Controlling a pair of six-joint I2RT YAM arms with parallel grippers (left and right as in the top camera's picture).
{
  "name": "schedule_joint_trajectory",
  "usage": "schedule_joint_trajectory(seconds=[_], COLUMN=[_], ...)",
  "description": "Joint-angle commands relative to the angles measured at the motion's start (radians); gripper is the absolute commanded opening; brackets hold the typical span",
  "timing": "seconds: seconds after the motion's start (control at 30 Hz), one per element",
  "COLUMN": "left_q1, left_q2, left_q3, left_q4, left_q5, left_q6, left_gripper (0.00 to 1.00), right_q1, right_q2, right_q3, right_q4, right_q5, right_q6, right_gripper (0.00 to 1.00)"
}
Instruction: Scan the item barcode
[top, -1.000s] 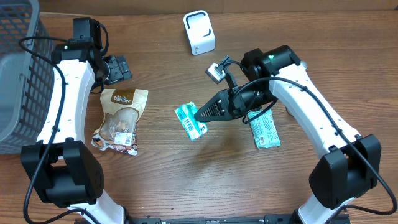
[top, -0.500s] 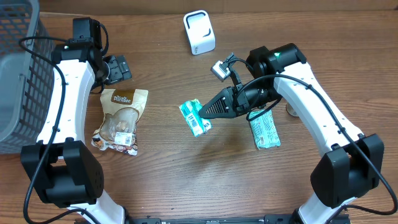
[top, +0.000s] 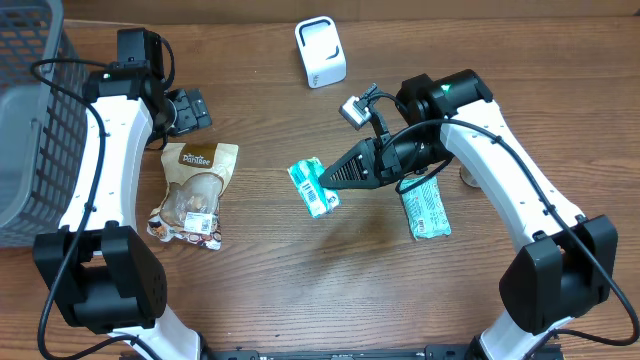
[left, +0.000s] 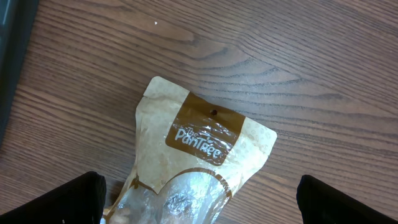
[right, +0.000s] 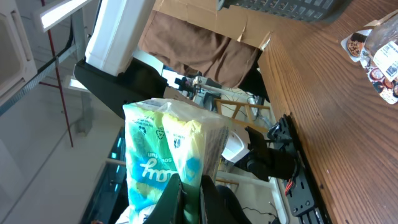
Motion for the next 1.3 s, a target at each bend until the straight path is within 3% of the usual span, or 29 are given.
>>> schedule_joint_trajectory(seconds=[0.0, 1.27], left_q1=[-0.006, -0.006], left_q2=[-0.010, -0.010], left_q3=[0.008, 0.008], left_q4=[0.000, 0.000], left_q5=[-0.012, -0.012], left_q6=[0.000, 0.000], left_gripper=[1.00, 1.00], right_q1=[-0.003, 0.028], right_q2=[-0.029, -0.028], right_q3=[0.002, 0.001], right_q4=[0.003, 0.103], right_q5=[-0.048, 0.227], right_q6=[0.013, 0.022], right_gripper=[0.04, 0.04])
